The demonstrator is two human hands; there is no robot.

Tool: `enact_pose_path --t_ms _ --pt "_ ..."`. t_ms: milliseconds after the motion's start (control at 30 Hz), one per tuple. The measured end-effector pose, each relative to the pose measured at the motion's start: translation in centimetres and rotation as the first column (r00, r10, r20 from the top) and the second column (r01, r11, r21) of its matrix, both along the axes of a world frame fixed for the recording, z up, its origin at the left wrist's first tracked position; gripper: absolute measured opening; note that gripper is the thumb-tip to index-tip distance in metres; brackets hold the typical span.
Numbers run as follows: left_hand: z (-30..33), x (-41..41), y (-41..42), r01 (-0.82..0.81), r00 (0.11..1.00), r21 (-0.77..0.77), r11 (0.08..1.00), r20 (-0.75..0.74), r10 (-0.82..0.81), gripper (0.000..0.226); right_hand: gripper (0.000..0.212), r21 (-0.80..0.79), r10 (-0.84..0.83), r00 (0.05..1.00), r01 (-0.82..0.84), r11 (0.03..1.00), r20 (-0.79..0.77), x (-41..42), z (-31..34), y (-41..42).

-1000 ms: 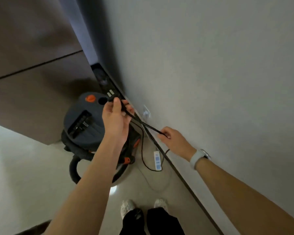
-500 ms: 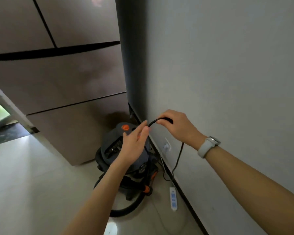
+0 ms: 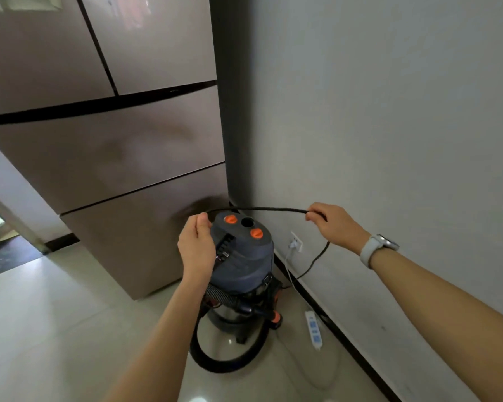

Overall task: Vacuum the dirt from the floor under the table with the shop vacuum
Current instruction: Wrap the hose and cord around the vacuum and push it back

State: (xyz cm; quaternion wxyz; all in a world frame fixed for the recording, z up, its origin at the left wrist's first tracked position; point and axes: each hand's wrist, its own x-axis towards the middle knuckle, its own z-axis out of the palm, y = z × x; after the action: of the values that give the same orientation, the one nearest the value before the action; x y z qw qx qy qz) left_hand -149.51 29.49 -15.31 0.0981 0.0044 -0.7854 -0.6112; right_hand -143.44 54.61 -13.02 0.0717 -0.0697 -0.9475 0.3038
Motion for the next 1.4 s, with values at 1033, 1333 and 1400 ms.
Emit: enact_pose_path --t_ms 1033,1333,1400 --pt "-5.5 -10.7 13.2 0.310 0.902 0.009 0.951 0.315 -0.297 0.031 0.033 0.130 -0.248 0.958 0.229 0.965 0.146 -14.4 -10.6 14.2" --pt "-6.6 -15.5 16.2 0.337 0.855 0.063 0.939 0.398 -0.333 0.027 0.026 -0.021 -0.085 0.986 0.083 0.996 -0.143 -26.8 -7.4 16.1" --pt "-5.8 -16.1 16.5 0.360 0.862 0.058 0.931 0.361 -0.356 0.031 0.024 -0.009 -0.019 0.979 0.017 1.000 -0.203 -27.4 -6.7 15.4"
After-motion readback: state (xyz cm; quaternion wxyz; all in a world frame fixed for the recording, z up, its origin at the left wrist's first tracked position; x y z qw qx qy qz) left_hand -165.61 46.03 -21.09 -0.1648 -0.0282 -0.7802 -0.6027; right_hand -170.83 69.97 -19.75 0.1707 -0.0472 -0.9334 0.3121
